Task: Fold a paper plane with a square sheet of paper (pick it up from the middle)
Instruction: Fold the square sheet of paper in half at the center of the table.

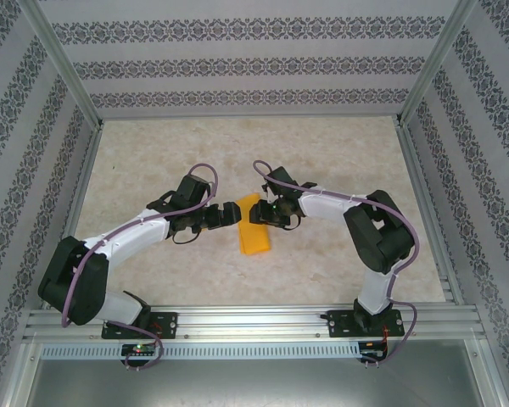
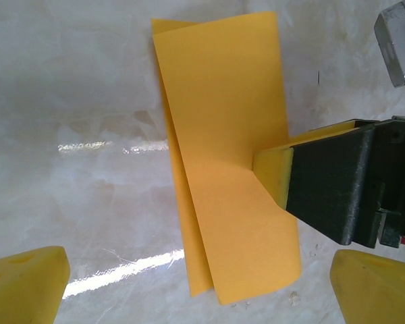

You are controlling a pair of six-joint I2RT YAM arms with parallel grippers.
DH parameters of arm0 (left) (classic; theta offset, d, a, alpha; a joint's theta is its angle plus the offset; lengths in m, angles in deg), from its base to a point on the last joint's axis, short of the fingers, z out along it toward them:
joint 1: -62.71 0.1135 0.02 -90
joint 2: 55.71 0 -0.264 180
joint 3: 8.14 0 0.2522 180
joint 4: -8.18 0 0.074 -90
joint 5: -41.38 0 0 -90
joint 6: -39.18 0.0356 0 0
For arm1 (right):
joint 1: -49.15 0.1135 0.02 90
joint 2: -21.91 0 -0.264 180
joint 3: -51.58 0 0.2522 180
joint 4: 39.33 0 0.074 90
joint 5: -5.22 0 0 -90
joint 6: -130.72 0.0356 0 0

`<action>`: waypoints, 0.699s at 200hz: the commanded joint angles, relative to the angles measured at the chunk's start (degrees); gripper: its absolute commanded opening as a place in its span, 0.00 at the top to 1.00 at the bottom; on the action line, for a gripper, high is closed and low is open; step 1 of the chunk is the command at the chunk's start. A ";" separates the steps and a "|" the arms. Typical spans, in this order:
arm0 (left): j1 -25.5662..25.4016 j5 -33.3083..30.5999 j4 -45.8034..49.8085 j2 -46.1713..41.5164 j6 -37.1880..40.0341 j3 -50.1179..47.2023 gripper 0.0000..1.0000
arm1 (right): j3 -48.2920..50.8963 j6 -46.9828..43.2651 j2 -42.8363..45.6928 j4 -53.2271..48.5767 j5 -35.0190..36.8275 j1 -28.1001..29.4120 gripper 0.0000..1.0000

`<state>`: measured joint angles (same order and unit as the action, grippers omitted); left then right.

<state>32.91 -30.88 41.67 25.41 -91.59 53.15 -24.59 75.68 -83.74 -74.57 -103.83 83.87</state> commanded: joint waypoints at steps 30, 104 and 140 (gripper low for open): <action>-0.66 1.37 -1.79 0.95 0.88 2.28 0.01 | 0.95 5.16 -1.66 2.02 3.95 0.34 0.50; -0.71 1.93 -1.97 1.82 0.79 2.87 0.01 | 1.04 9.20 -2.28 5.79 2.31 1.87 0.50; -0.70 1.93 -1.98 1.86 0.79 2.51 0.01 | -0.42 9.95 -4.48 3.59 5.78 3.08 0.50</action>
<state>32.91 -29.59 41.30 26.92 -91.61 54.25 -24.22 84.16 -84.61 -73.08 -100.05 85.07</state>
